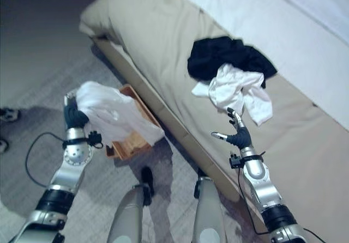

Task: Pick up clothes into the bucket

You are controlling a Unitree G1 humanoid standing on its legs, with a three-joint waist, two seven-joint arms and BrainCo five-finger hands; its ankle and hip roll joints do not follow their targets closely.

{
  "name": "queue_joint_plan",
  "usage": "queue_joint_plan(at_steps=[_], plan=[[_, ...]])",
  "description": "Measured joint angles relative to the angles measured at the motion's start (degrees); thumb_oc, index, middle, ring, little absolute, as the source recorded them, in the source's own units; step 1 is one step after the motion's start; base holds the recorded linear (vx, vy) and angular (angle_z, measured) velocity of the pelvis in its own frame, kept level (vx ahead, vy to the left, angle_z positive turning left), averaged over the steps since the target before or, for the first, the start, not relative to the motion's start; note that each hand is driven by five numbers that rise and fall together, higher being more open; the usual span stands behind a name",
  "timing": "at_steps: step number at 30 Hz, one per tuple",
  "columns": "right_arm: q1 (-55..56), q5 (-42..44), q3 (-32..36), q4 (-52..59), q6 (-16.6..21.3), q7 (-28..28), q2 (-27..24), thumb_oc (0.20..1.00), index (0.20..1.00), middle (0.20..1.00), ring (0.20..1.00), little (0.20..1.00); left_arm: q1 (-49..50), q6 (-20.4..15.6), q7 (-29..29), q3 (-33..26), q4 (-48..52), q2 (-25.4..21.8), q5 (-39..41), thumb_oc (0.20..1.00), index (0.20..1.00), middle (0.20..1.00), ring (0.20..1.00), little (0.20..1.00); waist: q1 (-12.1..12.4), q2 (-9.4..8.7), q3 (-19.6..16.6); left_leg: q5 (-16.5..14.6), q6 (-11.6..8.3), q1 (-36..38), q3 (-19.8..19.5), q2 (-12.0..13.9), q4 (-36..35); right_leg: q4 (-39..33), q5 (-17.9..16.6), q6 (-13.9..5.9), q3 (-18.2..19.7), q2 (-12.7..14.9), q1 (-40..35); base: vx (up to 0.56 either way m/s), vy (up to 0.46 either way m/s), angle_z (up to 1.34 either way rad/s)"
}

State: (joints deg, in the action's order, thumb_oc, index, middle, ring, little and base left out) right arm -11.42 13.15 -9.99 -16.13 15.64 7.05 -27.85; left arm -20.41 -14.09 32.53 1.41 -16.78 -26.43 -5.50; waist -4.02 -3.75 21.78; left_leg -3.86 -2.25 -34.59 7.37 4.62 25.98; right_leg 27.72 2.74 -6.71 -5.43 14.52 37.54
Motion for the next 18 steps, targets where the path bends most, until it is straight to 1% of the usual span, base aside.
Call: queue_joint_plan(at_steps=[3, 6, 7, 10, 13, 16, 18], plan=[[-0.08, 0.02, 0.11, 0.04, 0.43, 1.09, -0.04, 1.000, 1.000, 1.000, 1.000, 1.000, -1.20, 0.32, 2.80, -0.69, -0.33, -0.41, -0.12, 0.200, 0.200, 0.200, 0.200, 0.200, -0.37, -0.06, 0.08, -0.17, -0.13, -3.07, -0.65, 0.12, 1.29, 1.24, 0.30, 0.41, -0.04, 0.14, 2.88, -0.05, 0.008, 0.02], [-0.59, 0.02, 0.08, 0.09, 0.52, 1.09, 0.16, 1.000, 1.000, 1.000, 1.000, 1.000, -2.22, 1.11, 4.15, -1.07, -0.45, -1.42, -0.28, 0.200, 0.200, 0.200, 0.200, 0.200, -1.13, -0.20, 0.33, 0.04, 0.15, -4.49, -1.07, 0.12, 1.71, 2.02, 0.17, 0.45, -0.36, 0.00, 4.10, -0.04, 0.003, 0.05], [-0.70, 0.25, 0.15, 0.15, 1.22, 1.14, 0.10, 1.000, 1.000, 1.000, 1.000, 1.000, -2.81, 1.16, 4.89, -1.14, -0.57, -2.03, -0.38, 0.200, 0.200, 0.200, 0.200, 0.200, -1.47, -0.22, 0.37, -0.05, 0.05, -5.17, -1.23, 0.18, 1.80, 1.91, 0.53, 0.67, -0.41, 0.10, 4.73, -0.03, 0.004, 0.02], [-0.70, 1.46, 0.16, 0.27, 1.79, 1.18, 0.08, 1.000, 1.000, 1.000, 1.000, 1.000, -5.36, 1.18, 5.96, -1.36, -1.25, -3.61, -0.46, 0.200, 0.200, 0.200, 0.200, 0.200, -1.72, -0.27, 0.44, 0.09, 0.19, -7.44, -1.29, 0.18, 2.03, 2.24, 0.48, 0.70, -0.41, 0.02, 6.97, -0.03, 0.001, 0.01], [-0.91, 2.25, 0.02, 0.50, 2.01, 1.18, 0.19, 1.000, 1.000, 1.000, 1.000, 1.000, -9.23, 1.38, 7.07, -1.56, -4.79, -4.61, -0.42, 0.200, 0.200, 0.200, 0.200, 0.200, -1.90, -0.28, 0.65, 0.08, 0.11, -10.04, -1.42, 0.22, 3.08, 2.93, 0.08, 0.60, -0.40, -0.10, 9.25, 0.02, -0.001, 0.00], [-2.05, 2.66, -0.09, 1.14, 2.25, 1.56, 0.27, 1.000, 1.000, 1.000, 1.000, 1.000, -11.62, 1.45, 7.56, -1.44, -7.37, -5.86, -0.36, 0.200, 0.200, 0.200, 0.200, 0.200, -2.73, -0.41, 1.01, 0.26, -0.04, -13.14, -1.59, 0.18, 4.67, 3.68, -0.20, 0.43, -0.36, -0.08, 11.96, 0.00, 0.000, 0.00], [-2.55, 3.36, -0.21, 2.12, 2.45, 1.99, 0.24, 1.000, 1.000, 1.000, 1.000, 1.000, -13.00, 2.02, 7.86, -0.80, -9.44, -5.86, 0.04, 0.200, 0.200, 0.200, 0.200, 0.200, -3.18, -0.48, 1.23, -0.52, -0.05, -14.33, -1.58, 0.52, 5.85, 4.06, 0.08, 0.78, -0.27, -0.23, 12.95, 0.06, 0.000, -0.06]])
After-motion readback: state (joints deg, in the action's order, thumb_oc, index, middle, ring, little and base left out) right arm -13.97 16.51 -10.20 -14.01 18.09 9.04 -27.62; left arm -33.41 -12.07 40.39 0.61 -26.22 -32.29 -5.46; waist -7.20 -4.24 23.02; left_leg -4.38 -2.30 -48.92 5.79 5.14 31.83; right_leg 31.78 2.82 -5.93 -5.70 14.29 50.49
